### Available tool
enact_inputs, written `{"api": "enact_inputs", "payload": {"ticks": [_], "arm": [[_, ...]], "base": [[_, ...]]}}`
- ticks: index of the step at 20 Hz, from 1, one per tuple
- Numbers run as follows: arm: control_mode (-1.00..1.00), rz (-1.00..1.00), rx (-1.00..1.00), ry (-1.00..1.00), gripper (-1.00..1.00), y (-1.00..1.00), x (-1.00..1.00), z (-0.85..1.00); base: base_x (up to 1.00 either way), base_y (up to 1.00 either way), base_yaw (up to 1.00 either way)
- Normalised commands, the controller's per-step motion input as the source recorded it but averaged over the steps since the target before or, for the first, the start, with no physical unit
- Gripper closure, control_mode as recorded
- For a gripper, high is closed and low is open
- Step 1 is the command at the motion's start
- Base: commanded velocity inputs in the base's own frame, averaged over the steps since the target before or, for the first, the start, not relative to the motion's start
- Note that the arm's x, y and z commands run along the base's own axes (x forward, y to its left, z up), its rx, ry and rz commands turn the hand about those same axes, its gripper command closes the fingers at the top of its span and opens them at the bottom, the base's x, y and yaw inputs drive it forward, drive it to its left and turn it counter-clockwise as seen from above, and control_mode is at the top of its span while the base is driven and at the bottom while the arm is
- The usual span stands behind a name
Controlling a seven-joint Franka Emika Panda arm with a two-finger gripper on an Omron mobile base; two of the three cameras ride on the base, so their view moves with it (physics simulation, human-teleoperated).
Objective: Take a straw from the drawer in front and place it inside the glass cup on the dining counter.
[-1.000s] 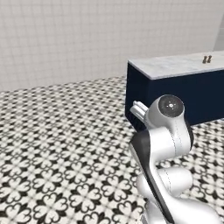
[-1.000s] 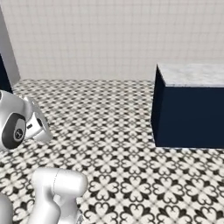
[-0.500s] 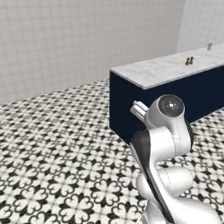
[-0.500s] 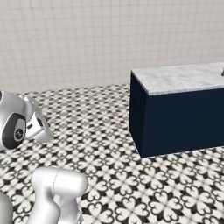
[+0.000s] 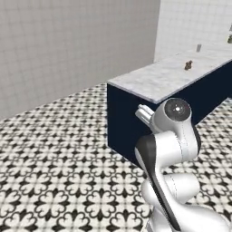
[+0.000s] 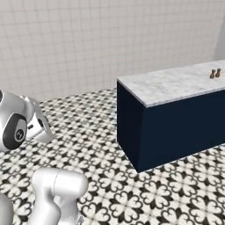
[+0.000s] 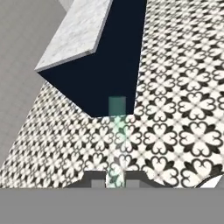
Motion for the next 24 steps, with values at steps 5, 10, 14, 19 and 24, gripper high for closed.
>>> {"api": "enact_inputs", "payload": {"ticks": [5, 10, 14, 19, 24], "arm": [[1.0, 0.0, 0.0, 0.0, 1.0, 0.0, 0.0, 0.0], [1.0, 0.0, 0.0, 0.0, 1.0, 0.0, 0.0, 0.0], [1.0, 0.0, 0.0, 0.0, 1.0, 0.0, 0.0, 0.0], [1.0, 0.0, 0.0, 0.0, 1.0, 0.0, 0.0, 0.0], [1.0, 0.0, 0.0, 0.0, 1.0, 0.0, 0.0, 0.0]], "base": [[1.0, 1.0, -0.36], [1.0, 1.0, -0.38], [1.0, 1.0, -0.37], [0.99, 1.0, -0.41], [0.87, 1.0, -0.43]]}}
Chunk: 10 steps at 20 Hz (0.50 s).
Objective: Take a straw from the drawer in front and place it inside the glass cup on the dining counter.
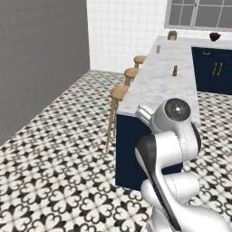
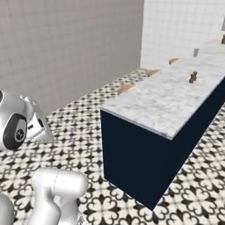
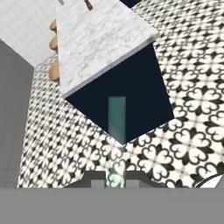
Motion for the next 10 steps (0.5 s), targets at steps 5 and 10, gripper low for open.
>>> {"api": "enact_inputs", "payload": {"ticks": [5, 10], "arm": [[1.0, 0.0, 0.0, 0.0, 1.0, 0.0, 0.0, 0.0], [1.0, 0.0, 0.0, 0.0, 1.0, 0.0, 0.0, 0.0]], "base": [[0.68, 1.0, -0.45], [0.58, 1.0, -0.46]]}}
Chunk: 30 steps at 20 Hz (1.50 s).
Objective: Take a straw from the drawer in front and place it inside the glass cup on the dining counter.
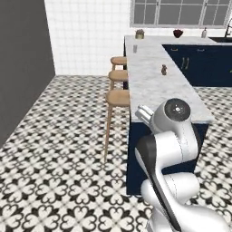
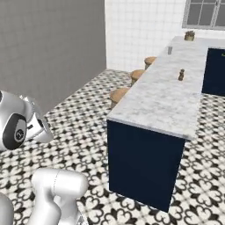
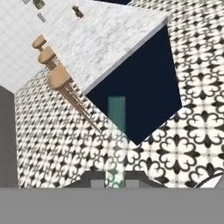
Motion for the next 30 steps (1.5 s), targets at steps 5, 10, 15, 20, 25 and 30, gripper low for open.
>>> {"api": "enact_inputs", "payload": {"ticks": [5, 10, 15, 20, 25, 30], "arm": [[1.0, 0.0, 0.0, 0.0, 1.0, 0.0, 0.0, 0.0], [1.0, 0.0, 0.0, 0.0, 1.0, 0.0, 0.0, 0.0], [1.0, 0.0, 0.0, 0.0, 1.0, 0.0, 0.0, 0.0], [1.0, 0.0, 0.0, 0.0, 1.0, 0.0, 0.0, 0.0], [1.0, 0.0, 0.0, 0.0, 1.0, 0.0, 0.0, 0.0], [1.0, 0.0, 0.0, 0.0, 1.0, 0.0, 0.0, 0.0]], "base": [[0.71, 1.0, -0.47], [0.97, 1.0, -0.51], [0.92, 1.0, -0.54], [0.54, 1.0, -0.55], [0.33, 1.0, -0.48], [0.09, 1.0, -0.37]]}}
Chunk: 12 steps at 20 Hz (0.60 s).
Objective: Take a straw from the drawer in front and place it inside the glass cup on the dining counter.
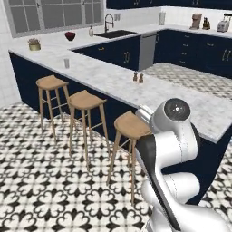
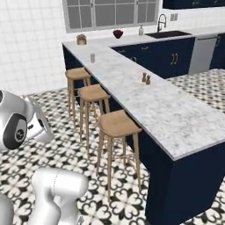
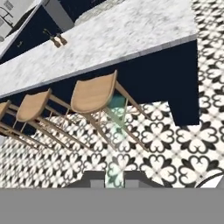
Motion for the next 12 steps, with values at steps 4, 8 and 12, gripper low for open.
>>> {"api": "enact_inputs", "payload": {"ticks": [4, 8, 12], "arm": [[1.0, 0.0, 0.0, 0.0, 1.0, 0.0, 0.0, 0.0], [1.0, 0.0, 0.0, 0.0, 1.0, 0.0, 0.0, 0.0], [1.0, 0.0, 0.0, 0.0, 1.0, 0.0, 0.0, 0.0]], "base": [[0.02, 1.0, -0.36], [0.26, 1.0, -0.35], [0.87, 1.0, -0.22]]}}
